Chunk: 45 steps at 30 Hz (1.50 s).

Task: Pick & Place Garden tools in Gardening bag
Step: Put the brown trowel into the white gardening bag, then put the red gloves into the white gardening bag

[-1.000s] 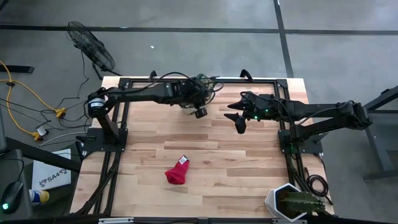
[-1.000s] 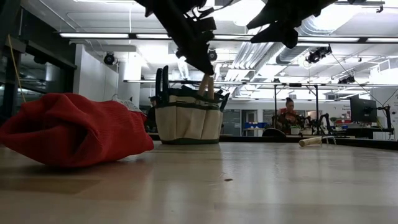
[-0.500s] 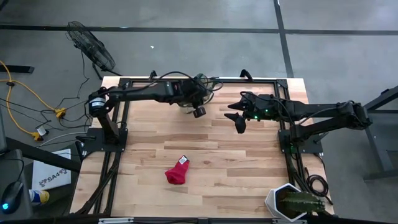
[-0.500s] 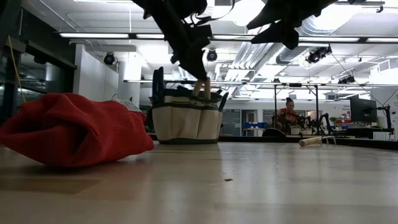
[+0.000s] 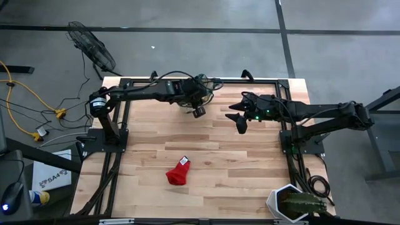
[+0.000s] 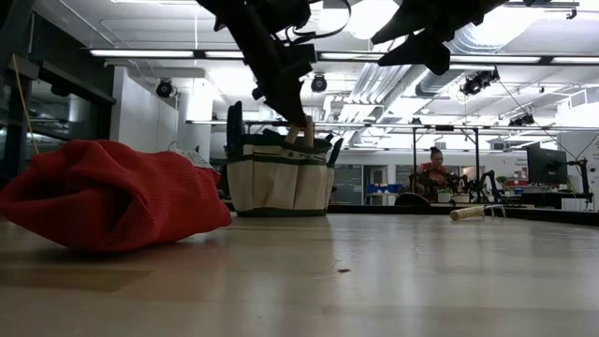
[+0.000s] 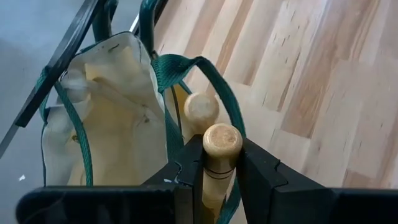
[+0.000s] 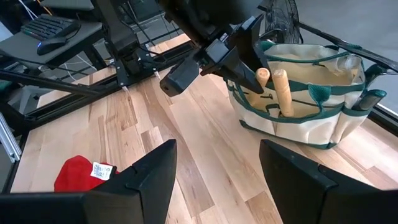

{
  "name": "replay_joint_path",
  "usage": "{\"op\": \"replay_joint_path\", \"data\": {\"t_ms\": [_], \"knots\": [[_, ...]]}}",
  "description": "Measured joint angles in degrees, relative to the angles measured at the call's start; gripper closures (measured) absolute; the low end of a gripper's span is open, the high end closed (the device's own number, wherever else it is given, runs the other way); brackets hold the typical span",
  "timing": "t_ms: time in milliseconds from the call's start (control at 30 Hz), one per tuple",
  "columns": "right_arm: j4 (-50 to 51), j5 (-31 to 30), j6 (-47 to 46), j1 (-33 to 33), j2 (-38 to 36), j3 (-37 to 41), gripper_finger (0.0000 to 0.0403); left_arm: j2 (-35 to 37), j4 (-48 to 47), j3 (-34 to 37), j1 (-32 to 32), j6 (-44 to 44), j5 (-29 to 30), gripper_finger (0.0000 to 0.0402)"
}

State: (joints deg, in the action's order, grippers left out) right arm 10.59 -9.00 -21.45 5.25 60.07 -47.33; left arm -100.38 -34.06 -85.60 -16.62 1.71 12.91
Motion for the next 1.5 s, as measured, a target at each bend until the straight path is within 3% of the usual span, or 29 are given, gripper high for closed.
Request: {"op": "replay_joint_path", "data": {"t_ms": [267,633,1167,1300,1500], "knots": [[0.0,0.0,-1.3,0.0,0.0,0.0,0.0182,0.0,-0.9,0.0,0.0,0.9,0.1,0.0337],[0.0,0.0,-1.3,0.0,0.0,0.0,0.0182,0.0,-2.6,0.0,0.0,1.1,-0.1,0.0265],[0.0,0.0,-1.3,0.0,0.0,0.0,0.0182,1.2,-1.8,-1.9,0.1,1.2,1.4,0.0259],[0.1,0.0,-1.3,0.0,0.0,0.0,0.0182,1.2,-1.5,-4.1,0.1,1.6,2.3,0.0284],[0.2,0.0,-1.3,0.0,0.0,0.0,0.0182,1.2,-1.3,-5.5,0.1,0.7,-1.7,0.0388]]}}
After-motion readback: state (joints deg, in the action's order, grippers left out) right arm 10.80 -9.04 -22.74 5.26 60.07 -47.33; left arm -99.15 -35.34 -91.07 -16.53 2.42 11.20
